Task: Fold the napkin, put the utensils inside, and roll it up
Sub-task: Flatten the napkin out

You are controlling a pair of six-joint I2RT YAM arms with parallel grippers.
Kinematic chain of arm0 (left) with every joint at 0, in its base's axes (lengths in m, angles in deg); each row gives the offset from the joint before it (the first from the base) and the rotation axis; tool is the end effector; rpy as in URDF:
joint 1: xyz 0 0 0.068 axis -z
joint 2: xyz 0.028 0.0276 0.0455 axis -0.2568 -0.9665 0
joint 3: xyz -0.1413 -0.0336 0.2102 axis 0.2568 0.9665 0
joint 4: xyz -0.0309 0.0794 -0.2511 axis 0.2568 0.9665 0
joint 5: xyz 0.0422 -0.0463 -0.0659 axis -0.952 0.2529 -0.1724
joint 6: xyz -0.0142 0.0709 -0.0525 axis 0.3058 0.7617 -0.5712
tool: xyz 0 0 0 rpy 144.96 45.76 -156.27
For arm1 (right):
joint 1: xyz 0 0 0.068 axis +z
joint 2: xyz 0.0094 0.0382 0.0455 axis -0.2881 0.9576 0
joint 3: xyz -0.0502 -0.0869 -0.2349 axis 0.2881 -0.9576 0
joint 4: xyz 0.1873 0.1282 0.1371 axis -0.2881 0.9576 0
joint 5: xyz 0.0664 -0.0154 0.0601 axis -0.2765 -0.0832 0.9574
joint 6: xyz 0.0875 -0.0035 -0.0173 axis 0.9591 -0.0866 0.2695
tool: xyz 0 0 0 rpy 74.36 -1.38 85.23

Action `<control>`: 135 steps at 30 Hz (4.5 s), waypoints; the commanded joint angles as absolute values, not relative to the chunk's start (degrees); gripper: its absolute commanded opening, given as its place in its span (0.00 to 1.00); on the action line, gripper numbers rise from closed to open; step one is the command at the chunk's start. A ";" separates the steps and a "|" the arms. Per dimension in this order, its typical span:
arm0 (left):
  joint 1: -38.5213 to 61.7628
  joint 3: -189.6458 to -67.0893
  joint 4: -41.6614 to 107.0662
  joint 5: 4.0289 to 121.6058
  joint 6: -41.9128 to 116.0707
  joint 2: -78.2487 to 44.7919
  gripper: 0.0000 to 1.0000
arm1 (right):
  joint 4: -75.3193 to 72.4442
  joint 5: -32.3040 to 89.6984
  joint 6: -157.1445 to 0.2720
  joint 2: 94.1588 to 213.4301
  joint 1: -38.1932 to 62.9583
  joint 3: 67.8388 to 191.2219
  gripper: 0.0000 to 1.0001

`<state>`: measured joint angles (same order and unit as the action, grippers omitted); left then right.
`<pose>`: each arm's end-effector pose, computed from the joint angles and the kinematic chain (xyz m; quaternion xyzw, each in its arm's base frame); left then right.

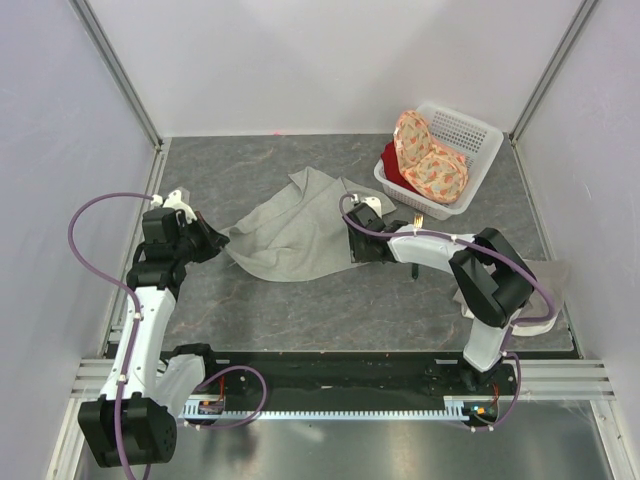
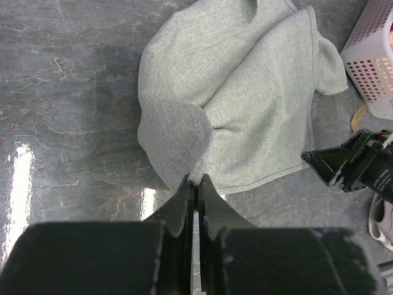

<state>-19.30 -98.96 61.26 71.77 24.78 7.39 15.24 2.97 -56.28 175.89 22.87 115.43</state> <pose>0.2452 -0.0047 0.2419 -0.1474 0.8672 -0.2081 0.4277 0.3079 0.2228 0.1043 -0.0463 0.9513 0.0240 0.3039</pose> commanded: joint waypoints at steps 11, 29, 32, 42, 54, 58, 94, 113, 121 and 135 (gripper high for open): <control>-19.62 -99.62 59.59 73.54 27.13 7.17 0.02 | 16.86 3.83 -51.15 176.43 22.81 113.31 0.51; -19.62 -99.53 59.59 73.98 27.13 7.09 0.02 | 14.32 6.82 -48.86 174.05 22.28 107.60 0.30; -19.71 -99.62 59.68 73.80 27.04 6.91 0.02 | 14.05 7.78 -49.74 173.44 22.19 107.42 0.12; -19.71 -113.20 59.94 71.69 23.00 6.03 0.02 | 22.13 7.26 -59.04 158.25 22.28 119.18 0.00; -19.71 -151.50 71.01 64.41 19.39 10.25 0.02 | 26.79 5.50 -74.26 128.27 23.42 137.73 0.00; -19.62 -162.62 74.87 63.09 19.57 10.86 0.02 | 28.02 9.52 -75.58 124.31 23.42 145.90 0.00; -24.02 -181.14 67.15 68.62 28.61 -28.88 0.02 | 10.02 24.40 -79.18 177.32 11.64 185.85 0.00; -23.58 -106.47 79.27 60.79 23.36 18.59 0.45 | 11.41 24.04 -60.21 147.16 12.00 98.47 0.05; -23.58 -117.18 79.46 69.83 27.21 15.71 1.00 | 15.28 23.87 -59.85 141.54 12.26 94.50 0.72; -22.97 -102.19 60.05 80.57 20.28 12.18 0.95 | 14.24 24.74 -57.65 138.90 14.10 90.29 0.67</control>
<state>-23.48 -108.51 69.74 74.74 25.46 11.85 16.49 23.84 -58.73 140.70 12.60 92.03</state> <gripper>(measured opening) 0.963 0.673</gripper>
